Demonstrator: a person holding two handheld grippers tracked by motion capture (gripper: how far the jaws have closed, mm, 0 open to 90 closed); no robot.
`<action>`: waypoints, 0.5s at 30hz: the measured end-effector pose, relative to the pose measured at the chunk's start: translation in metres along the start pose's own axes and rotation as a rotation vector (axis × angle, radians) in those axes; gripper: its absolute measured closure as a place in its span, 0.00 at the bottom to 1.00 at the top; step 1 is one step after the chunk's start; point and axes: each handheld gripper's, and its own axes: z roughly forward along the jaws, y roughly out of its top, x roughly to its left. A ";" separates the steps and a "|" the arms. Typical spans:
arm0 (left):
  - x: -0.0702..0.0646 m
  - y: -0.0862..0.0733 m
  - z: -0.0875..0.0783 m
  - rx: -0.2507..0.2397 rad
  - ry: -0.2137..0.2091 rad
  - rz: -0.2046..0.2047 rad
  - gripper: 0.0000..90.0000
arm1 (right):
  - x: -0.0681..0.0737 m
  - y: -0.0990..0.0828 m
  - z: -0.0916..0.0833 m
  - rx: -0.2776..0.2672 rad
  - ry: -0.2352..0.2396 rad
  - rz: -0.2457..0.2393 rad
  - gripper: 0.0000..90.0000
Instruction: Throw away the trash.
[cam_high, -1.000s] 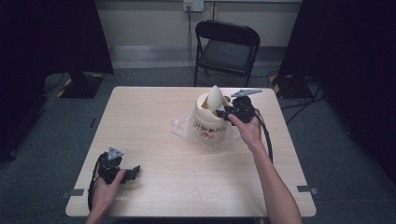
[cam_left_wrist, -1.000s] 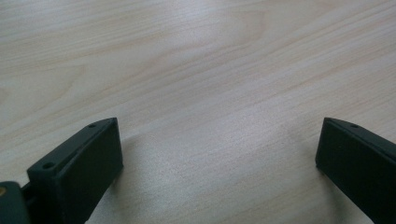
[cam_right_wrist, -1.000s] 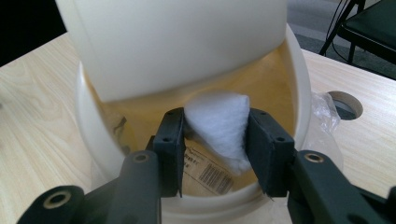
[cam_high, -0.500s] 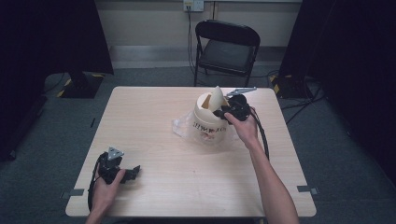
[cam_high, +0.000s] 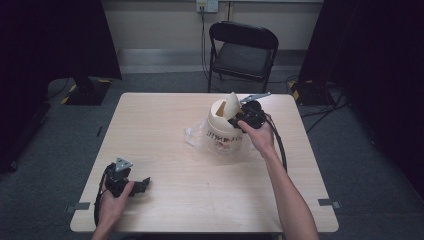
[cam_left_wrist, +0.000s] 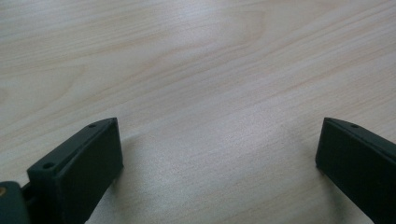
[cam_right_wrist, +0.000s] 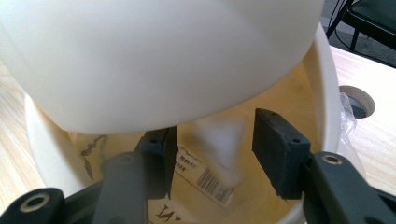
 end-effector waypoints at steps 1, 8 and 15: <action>0.000 0.000 0.000 0.000 0.000 0.000 0.00 | 0.000 0.000 0.000 0.000 0.001 -0.001 0.56; 0.000 0.000 0.000 0.000 0.000 0.000 0.00 | 0.000 0.000 0.000 0.002 0.006 -0.003 0.55; 0.000 0.000 0.000 0.000 0.000 0.000 0.00 | 0.000 0.001 -0.001 0.009 0.002 -0.004 0.55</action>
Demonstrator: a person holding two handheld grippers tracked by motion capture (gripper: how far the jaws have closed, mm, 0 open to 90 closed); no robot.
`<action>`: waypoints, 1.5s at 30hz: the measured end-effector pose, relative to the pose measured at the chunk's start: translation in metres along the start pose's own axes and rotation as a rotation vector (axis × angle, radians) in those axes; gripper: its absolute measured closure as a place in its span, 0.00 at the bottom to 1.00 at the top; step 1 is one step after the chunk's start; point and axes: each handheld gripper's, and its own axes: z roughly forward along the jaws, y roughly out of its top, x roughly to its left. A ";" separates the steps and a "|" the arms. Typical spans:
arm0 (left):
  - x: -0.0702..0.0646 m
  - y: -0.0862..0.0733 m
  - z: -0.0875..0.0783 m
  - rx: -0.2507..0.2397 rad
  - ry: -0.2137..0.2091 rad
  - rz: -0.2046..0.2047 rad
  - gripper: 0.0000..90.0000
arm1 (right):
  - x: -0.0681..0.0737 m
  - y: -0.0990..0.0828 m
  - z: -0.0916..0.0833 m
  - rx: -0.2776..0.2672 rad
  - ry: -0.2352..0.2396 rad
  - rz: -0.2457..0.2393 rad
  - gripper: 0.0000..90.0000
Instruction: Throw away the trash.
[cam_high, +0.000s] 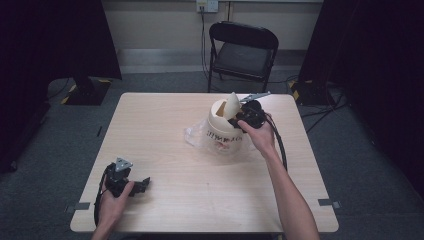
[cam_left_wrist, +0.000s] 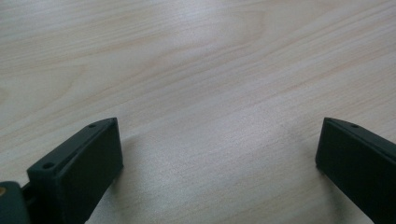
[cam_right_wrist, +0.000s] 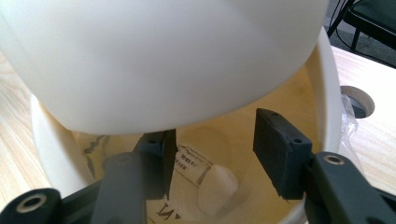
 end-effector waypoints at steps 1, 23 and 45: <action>0.000 0.000 0.000 0.000 0.000 0.000 0.00 | 0.000 0.000 0.000 0.001 0.002 0.003 0.60; 0.000 0.000 0.000 0.000 0.000 0.000 0.00 | -0.001 -0.001 -0.019 -0.043 0.022 -0.019 0.43; 0.000 0.000 0.000 0.000 0.000 0.000 0.00 | 0.008 -0.017 -0.056 -0.106 -0.050 0.041 0.35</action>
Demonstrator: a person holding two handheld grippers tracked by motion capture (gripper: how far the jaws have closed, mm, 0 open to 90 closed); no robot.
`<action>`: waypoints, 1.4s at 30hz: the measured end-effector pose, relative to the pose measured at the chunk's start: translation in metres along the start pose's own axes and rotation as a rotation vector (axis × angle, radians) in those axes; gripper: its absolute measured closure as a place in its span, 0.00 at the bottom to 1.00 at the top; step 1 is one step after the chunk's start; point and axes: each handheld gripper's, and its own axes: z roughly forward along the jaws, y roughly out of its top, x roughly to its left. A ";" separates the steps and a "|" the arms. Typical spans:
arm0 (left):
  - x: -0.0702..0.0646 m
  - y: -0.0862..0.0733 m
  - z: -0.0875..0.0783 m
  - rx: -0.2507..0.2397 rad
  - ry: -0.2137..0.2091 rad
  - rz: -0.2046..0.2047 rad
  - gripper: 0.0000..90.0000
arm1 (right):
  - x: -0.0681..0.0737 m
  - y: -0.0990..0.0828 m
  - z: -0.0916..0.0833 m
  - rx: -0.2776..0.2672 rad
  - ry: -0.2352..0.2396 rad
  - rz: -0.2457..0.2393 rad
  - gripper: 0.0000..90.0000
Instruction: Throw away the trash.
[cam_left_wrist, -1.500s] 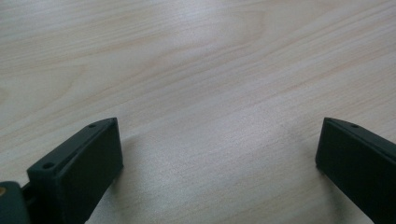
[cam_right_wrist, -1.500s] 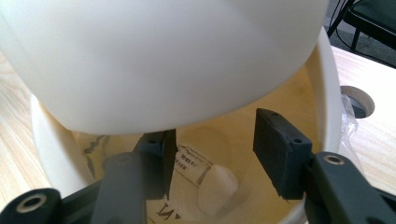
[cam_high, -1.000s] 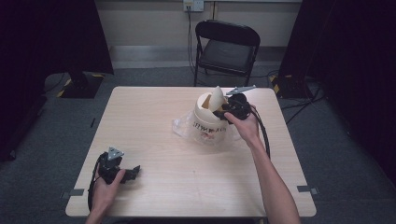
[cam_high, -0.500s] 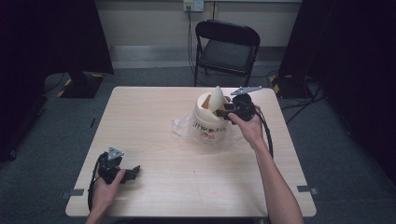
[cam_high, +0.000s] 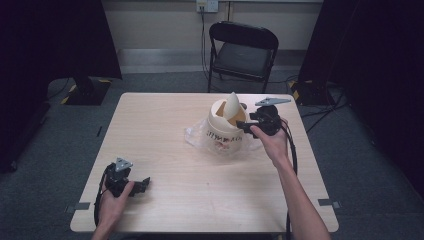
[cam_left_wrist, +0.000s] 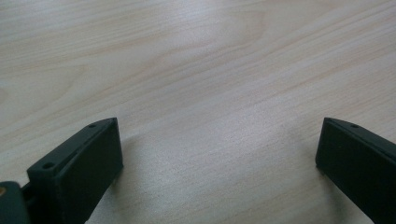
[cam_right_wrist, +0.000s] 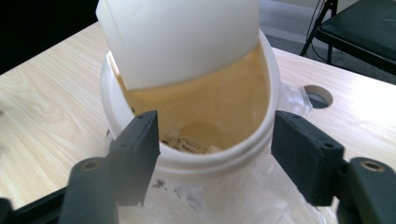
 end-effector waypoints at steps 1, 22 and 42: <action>0.000 0.000 0.000 0.000 0.000 0.000 0.00 | 0.000 -0.002 -0.003 -0.006 0.000 0.011 0.35; 0.000 0.000 0.000 0.000 0.000 0.000 0.00 | -0.002 -0.059 -0.046 -0.010 -0.064 0.061 0.19; 0.000 0.000 0.000 0.000 0.000 0.000 0.00 | -0.004 -0.142 -0.058 0.069 -0.101 0.141 0.18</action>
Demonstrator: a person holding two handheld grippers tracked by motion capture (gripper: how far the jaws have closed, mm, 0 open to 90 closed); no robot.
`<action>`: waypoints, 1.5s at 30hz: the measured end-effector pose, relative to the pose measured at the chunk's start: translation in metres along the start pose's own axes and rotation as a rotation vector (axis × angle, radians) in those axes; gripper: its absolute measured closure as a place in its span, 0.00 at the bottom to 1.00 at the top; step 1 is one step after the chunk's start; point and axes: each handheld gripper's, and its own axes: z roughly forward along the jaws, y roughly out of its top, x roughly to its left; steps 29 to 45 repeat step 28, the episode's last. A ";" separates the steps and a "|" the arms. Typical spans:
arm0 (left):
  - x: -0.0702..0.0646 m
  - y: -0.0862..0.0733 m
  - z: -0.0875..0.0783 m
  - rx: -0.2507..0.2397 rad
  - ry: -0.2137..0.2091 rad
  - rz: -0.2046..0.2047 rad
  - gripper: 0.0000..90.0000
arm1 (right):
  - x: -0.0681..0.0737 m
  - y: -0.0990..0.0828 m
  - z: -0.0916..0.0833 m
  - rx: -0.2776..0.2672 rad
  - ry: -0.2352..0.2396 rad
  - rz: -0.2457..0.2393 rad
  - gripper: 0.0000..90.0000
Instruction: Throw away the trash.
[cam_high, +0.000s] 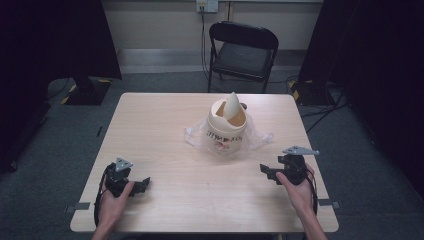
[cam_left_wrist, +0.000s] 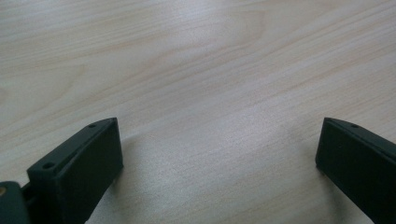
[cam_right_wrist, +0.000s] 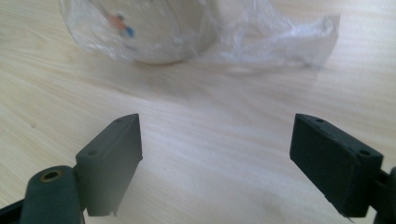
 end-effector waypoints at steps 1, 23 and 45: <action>0.000 0.000 0.000 0.000 0.000 0.000 0.00 | -0.001 -0.003 0.001 0.003 -0.005 0.004 0.18; 0.000 0.000 0.000 0.000 0.000 0.000 0.00 | 0.005 -0.053 0.021 0.068 -0.167 -0.055 0.14; 0.000 0.000 0.000 -0.001 0.000 -0.004 0.00 | 0.005 -0.053 0.021 0.068 -0.167 -0.055 0.14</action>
